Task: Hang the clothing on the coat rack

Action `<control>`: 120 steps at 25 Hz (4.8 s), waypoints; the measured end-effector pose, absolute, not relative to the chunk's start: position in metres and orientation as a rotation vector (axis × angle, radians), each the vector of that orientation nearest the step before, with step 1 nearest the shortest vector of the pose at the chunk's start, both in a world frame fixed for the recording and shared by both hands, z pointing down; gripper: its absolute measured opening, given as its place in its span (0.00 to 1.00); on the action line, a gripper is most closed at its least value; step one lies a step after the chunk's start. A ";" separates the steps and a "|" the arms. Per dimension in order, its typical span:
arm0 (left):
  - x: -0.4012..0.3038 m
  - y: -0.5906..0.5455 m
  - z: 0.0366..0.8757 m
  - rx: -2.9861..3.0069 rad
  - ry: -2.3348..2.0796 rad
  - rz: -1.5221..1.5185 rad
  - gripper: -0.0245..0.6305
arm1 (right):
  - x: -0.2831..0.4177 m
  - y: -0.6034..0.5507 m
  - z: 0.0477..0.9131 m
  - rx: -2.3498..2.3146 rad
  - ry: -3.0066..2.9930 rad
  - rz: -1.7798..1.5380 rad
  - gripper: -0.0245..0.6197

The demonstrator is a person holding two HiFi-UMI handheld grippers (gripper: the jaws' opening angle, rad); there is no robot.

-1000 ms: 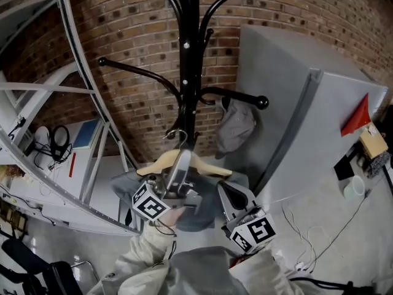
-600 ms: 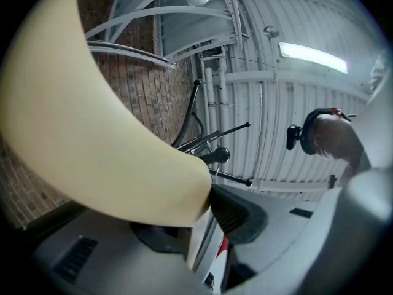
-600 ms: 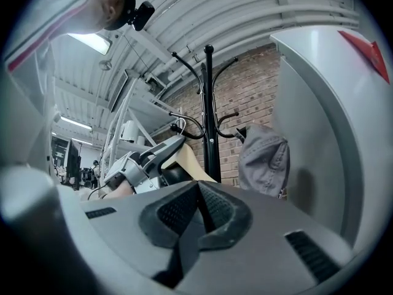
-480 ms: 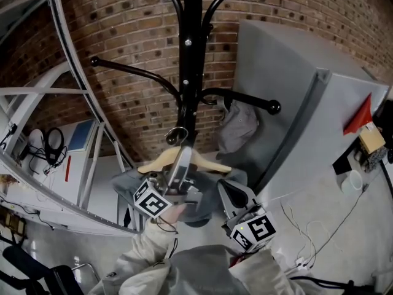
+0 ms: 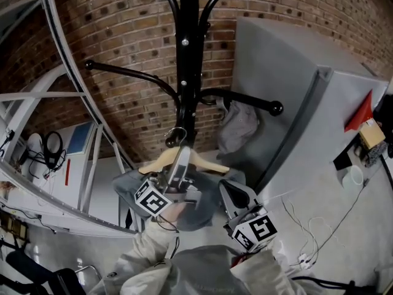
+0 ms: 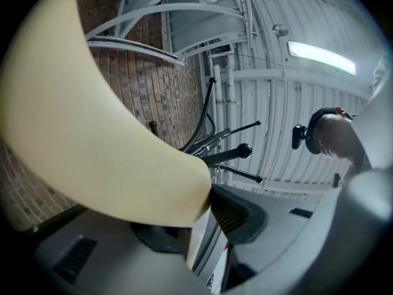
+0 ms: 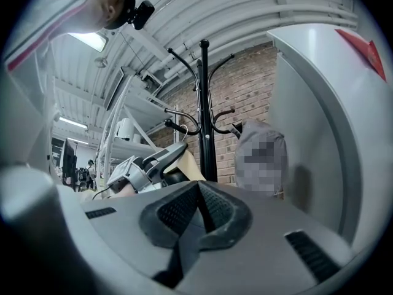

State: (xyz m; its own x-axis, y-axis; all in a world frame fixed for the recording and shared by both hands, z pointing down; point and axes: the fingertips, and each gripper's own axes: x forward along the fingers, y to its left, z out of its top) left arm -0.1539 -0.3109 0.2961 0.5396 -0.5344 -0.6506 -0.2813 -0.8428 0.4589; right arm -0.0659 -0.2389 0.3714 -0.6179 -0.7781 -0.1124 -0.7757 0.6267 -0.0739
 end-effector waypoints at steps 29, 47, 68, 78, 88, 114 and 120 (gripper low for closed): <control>-0.149 -0.327 0.310 2.402 -0.687 -1.244 0.24 | -0.046 -0.231 0.390 -1.310 2.730 -0.145 0.08; -0.148 -0.270 0.399 2.179 -0.981 -1.159 0.24 | -0.012 -0.179 0.426 -1.139 2.820 -0.295 0.08; -0.134 -0.132 0.441 2.657 -1.475 -0.192 0.05 | -0.045 -0.122 0.426 -1.105 2.833 -0.303 0.08; -0.166 -0.068 0.449 2.737 -1.424 -0.121 0.05 | -0.097 -0.069 0.423 -1.193 2.827 -0.256 0.08; -0.221 0.002 0.443 2.729 -1.531 -0.088 0.05 | -0.137 0.005 0.423 -1.323 2.806 -0.220 0.08; -0.217 0.094 0.453 2.732 -1.426 -0.111 0.05 | -0.135 0.098 0.428 -1.425 2.785 -0.201 0.08; -0.191 0.088 0.455 2.740 -1.425 -0.108 0.05 | -0.112 0.093 0.424 -1.407 2.786 -0.204 0.08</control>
